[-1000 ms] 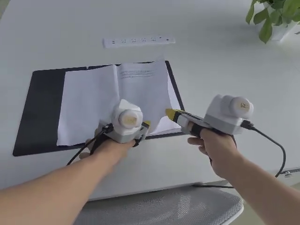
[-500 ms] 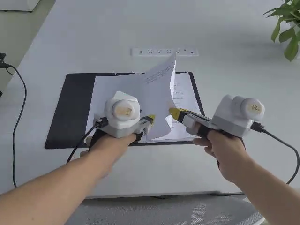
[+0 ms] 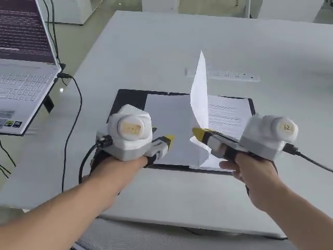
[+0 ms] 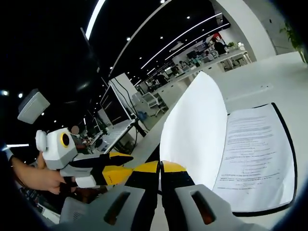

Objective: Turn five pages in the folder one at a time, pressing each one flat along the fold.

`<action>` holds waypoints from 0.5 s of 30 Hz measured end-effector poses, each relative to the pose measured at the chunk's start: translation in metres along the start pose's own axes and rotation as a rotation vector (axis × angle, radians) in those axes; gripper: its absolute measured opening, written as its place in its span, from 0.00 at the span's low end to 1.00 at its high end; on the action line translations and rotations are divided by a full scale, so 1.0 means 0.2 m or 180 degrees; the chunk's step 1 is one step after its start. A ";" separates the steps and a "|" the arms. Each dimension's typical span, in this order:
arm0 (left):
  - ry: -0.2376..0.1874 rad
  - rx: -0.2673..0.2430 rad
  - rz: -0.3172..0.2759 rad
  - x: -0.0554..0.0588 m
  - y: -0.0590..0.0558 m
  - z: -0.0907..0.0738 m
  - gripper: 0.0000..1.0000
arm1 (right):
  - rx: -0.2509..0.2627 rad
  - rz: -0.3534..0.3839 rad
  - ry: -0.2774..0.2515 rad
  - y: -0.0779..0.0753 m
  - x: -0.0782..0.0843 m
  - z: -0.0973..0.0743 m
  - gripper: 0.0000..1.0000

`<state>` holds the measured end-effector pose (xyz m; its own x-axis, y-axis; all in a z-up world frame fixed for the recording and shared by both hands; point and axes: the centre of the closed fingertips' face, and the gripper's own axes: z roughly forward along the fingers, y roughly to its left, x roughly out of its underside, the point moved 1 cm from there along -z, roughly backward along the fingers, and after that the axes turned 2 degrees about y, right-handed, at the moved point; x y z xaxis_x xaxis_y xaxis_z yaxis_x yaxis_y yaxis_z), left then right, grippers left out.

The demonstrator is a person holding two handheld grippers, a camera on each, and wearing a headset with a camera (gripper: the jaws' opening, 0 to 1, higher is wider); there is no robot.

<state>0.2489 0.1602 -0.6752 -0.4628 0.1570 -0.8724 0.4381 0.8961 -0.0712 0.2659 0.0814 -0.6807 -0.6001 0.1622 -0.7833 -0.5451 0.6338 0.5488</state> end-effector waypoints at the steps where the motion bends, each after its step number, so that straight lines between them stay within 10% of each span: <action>1: -0.0009 -0.0031 0.0015 0.00 0.03 -0.03 0.27 | -0.0010 -0.0008 0.0026 0.01 0.01 0.03 0.00; 15: 0.0145 -0.0103 -0.0008 0.17 0.21 -0.18 0.26 | -0.0106 -0.0067 0.0411 0.12 0.21 0.32 0.00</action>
<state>0.2238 0.2185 -0.6899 -0.4988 0.1727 -0.8493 0.4120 0.9094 -0.0570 0.2651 0.1517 -0.7185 -0.6574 0.0491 -0.7519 -0.5762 0.6102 0.5437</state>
